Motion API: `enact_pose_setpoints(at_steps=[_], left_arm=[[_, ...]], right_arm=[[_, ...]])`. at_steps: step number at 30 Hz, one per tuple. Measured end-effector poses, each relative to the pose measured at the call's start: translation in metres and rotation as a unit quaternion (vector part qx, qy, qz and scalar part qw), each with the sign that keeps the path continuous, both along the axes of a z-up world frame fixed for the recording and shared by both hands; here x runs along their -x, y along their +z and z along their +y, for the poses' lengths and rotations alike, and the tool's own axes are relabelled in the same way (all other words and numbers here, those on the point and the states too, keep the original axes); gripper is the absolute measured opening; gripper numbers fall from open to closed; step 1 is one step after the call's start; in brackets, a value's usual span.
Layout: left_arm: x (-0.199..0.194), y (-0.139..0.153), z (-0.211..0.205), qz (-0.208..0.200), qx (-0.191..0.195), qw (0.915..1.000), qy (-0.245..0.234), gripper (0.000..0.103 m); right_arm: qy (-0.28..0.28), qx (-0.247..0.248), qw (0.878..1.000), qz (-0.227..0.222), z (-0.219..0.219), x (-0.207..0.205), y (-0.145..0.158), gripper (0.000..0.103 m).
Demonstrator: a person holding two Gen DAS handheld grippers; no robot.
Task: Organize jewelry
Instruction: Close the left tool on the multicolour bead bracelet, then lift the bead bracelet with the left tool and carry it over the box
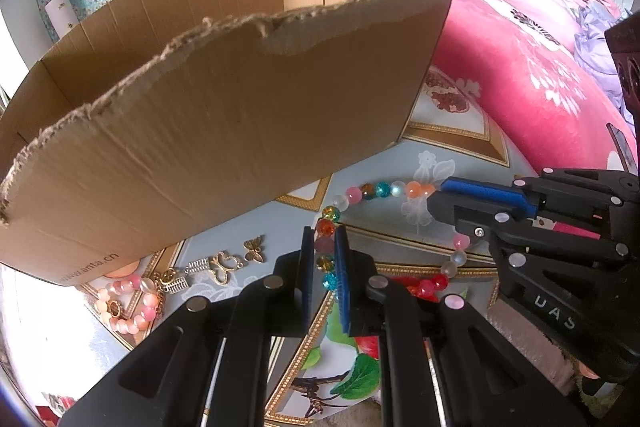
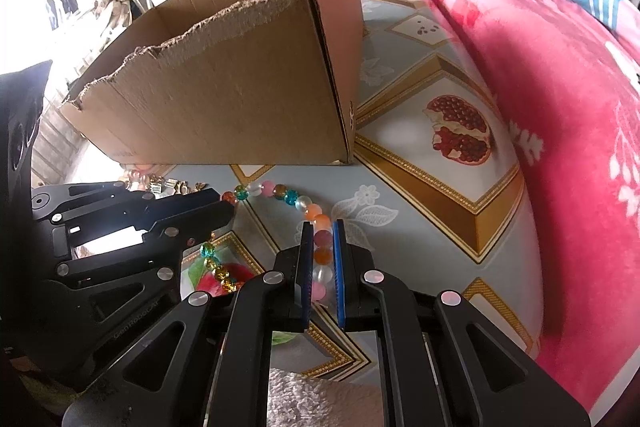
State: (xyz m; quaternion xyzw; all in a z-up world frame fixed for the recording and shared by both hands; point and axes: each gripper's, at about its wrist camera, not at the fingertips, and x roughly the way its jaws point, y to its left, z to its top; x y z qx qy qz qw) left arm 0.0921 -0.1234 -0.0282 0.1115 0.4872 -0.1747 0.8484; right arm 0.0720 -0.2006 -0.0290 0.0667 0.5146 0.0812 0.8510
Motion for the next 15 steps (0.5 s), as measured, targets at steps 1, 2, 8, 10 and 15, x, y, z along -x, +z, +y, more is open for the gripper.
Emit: enact_pose_setpoints(at_steps=[1,2,8,10,15], left_arm=[[0.001,0.001,0.000,-0.001,0.000,1.0000,0.000,0.010],[0.001,0.002,0.001,-0.003,0.000,1.0000,0.000,0.010],[0.007,0.009,0.002,-0.013,0.008,0.9999,0.000,0.010],[0.010,0.012,0.003,-0.018,0.015,0.9997,-0.003,0.010],[0.016,0.021,0.008,-0.027,0.036,0.9990,-0.009,0.010]], right_arm=[[-0.001,0.000,1.000,-0.001,0.000,0.000,0.001,0.007],[-0.001,0.000,1.000,-0.002,0.000,0.000,0.001,0.007],[-0.002,0.002,1.000,-0.009,-0.001,0.003,0.005,0.007],[-0.004,0.004,1.000,-0.011,0.000,0.004,0.007,0.007],[-0.011,0.007,1.000,-0.025,-0.001,0.009,0.016,0.007]])
